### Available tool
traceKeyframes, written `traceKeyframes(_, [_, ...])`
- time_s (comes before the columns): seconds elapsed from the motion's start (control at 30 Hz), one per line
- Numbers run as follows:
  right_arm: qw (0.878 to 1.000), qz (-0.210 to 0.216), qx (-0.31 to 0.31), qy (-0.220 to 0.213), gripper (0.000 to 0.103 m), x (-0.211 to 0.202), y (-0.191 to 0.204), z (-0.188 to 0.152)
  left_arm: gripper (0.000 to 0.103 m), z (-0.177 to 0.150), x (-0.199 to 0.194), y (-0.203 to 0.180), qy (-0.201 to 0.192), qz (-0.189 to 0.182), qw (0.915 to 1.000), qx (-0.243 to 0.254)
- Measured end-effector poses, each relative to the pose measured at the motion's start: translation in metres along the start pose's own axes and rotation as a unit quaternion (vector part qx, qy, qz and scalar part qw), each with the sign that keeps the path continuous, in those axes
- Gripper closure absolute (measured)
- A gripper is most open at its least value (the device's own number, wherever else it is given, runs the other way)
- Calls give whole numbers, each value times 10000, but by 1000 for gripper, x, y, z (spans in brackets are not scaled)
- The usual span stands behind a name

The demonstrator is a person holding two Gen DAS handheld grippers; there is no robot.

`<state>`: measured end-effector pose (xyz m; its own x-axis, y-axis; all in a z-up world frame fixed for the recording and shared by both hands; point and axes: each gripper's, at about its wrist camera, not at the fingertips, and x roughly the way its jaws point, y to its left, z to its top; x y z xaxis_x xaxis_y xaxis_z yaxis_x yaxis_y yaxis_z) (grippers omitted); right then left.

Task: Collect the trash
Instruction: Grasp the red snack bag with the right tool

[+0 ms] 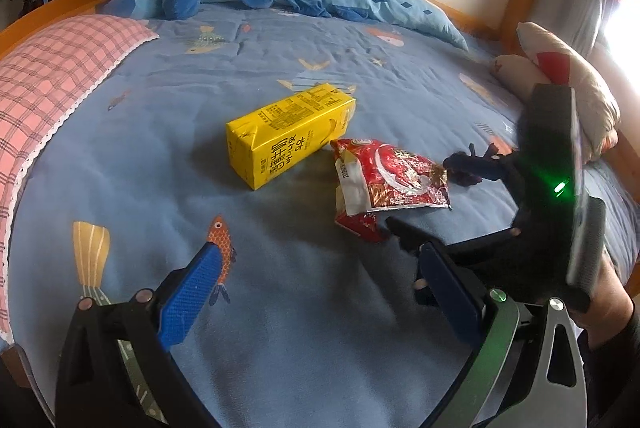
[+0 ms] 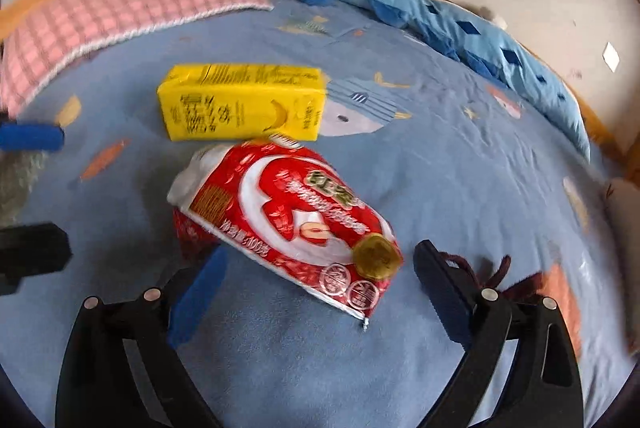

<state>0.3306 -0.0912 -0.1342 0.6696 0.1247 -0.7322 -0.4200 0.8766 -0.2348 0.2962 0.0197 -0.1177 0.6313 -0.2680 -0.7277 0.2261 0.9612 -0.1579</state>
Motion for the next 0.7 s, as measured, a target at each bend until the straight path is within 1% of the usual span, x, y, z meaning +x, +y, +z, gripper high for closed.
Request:
traceKeyframes(0.17, [9996,-214,-161,-79,13,6,0,6,4,1,0,0,14,-24,10000,-6])
traceKeyframes(0.2, [9995,-235,-185,-85,18,8,-1,8,4,2,0,1,20,-31,10000,-1])
traceKeyframes(0.23, [9995,-235,-206,-89,24,9,-2,10,4,2,0,0,21,-23,10000,9])
traceKeyframes(0.3, [9996,-100,-246,-8,48,12,-3,12,4,2,0,0,15,-13,10000,16])
traceKeyframes(0.33, [9997,-68,-236,48,52,13,-4,12,4,2,0,0,18,-13,10000,7])
traceKeyframes(0.37, [9997,-46,-216,76,60,14,-4,12,4,3,1,0,26,-15,10000,-4])
traceKeyframes(0.4, [9998,64,-169,105,73,14,-5,12,4,2,1,1,41,-24,10000,-22])
traceKeyframes(0.47, [9998,148,-55,87,83,12,-7,11,4,3,2,0,51,-35,10000,-44])
traceKeyframes(0.5, [9997,226,67,83,90,11,-11,11,4,3,3,0,60,-38,10000,-45])
traceKeyframes(0.53, [9993,312,208,74,92,9,-14,11,4,4,4,-1,70,-38,10000,-44])
traceKeyframes(0.57, [9984,434,358,42,98,8,-18,11,4,4,5,-1,67,-36,10000,-47])
traceKeyframes(0.6, [9966,616,542,16,98,5,-23,10,4,5,6,-3,63,-43,10000,-59])
traceKeyframes(0.7, [9930,810,856,-35,100,-3,-33,6,4,8,9,-6,70,-113,9999,-86])
